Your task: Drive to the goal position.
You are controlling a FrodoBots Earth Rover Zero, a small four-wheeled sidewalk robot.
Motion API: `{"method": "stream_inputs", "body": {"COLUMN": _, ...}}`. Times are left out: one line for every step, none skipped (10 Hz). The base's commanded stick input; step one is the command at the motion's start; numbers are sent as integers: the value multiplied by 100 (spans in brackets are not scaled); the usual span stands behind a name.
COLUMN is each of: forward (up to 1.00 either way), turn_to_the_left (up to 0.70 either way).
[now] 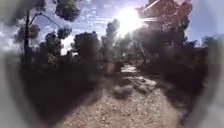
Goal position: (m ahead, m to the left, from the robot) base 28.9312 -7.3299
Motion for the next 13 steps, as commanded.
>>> {"method": "stream_inputs", "body": {"forward": 70, "turn_to_the_left": 0}}
{"method": "stream_inputs", "body": {"forward": 70, "turn_to_the_left": 0}}
{"method": "stream_inputs", "body": {"forward": 70, "turn_to_the_left": -14}}
{"method": "stream_inputs", "body": {"forward": 70, "turn_to_the_left": -35}}
{"method": "stream_inputs", "body": {"forward": 70, "turn_to_the_left": -35}}
{"method": "stream_inputs", "body": {"forward": 70, "turn_to_the_left": -35}}
{"method": "stream_inputs", "body": {"forward": 70, "turn_to_the_left": -35}}
{"method": "stream_inputs", "body": {"forward": 70, "turn_to_the_left": -28}}
{"method": "stream_inputs", "body": {"forward": 70, "turn_to_the_left": -18}}
{"method": "stream_inputs", "body": {"forward": 70, "turn_to_the_left": -8}}
{"method": "stream_inputs", "body": {"forward": 70, "turn_to_the_left": -3}}
{"method": "stream_inputs", "body": {"forward": 70, "turn_to_the_left": -17}}
{"method": "stream_inputs", "body": {"forward": 70, "turn_to_the_left": -31}}
